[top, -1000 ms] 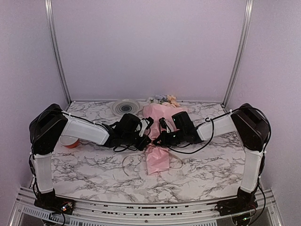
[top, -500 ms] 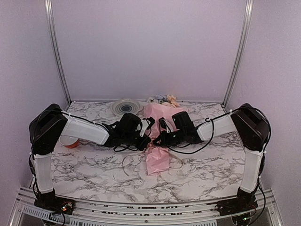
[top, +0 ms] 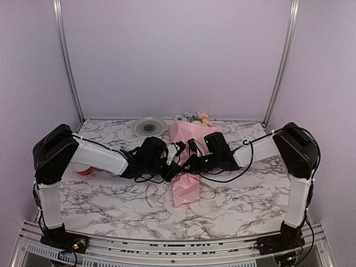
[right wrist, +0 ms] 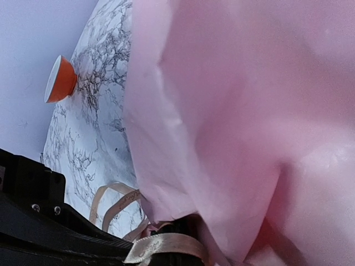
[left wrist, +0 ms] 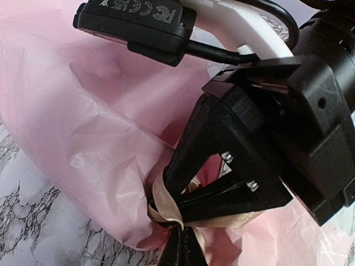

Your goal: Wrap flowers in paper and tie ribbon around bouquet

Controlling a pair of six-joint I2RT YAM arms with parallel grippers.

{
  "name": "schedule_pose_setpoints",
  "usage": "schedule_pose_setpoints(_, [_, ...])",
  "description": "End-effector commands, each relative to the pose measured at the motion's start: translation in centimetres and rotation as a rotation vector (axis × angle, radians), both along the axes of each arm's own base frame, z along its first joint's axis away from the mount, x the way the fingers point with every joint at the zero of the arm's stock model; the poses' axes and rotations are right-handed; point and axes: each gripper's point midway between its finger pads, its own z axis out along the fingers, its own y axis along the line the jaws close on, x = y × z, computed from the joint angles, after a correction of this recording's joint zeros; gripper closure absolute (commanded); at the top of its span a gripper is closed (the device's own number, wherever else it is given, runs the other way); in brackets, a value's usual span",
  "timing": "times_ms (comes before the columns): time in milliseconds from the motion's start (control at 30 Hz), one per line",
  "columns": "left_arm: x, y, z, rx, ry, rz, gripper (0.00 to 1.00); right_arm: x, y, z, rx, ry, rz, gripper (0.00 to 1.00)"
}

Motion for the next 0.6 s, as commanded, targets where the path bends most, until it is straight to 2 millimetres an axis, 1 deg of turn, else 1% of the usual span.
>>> schedule_pose_setpoints(0, [-0.7, -0.7, 1.2, -0.038, -0.024, -0.047, 1.0, 0.4, 0.1, 1.4, 0.046, -0.022, -0.01, 1.0])
schedule_pose_setpoints(67, [-1.2, -0.9, 0.7, -0.038, -0.007, -0.065, 1.0, 0.4, 0.1, 1.5, 0.05, -0.018, -0.017, 1.0])
schedule_pose_setpoints(200, [-1.7, -1.6, 0.6, -0.032, -0.02, -0.083, 0.98, 0.4, 0.0, 1.2, 0.046, -0.008, -0.031, 0.98])
schedule_pose_setpoints(367, [-1.4, -1.4, -0.3, -0.008, -0.025, -0.069, 0.95, 0.4, -0.1, 1.4, 0.054, -0.013, -0.032, 0.98])
schedule_pose_setpoints(467, [-0.9, -1.0, -0.8, 0.011, -0.032, -0.039, 0.95, 0.4, -0.2, 1.3, 0.05, -0.009, -0.037, 0.94])
schedule_pose_setpoints(567, [-0.7, -0.7, -1.4, 0.026, -0.03, -0.023, 0.9, 0.4, -0.3, 1.3, 0.049, -0.004, -0.044, 0.94])
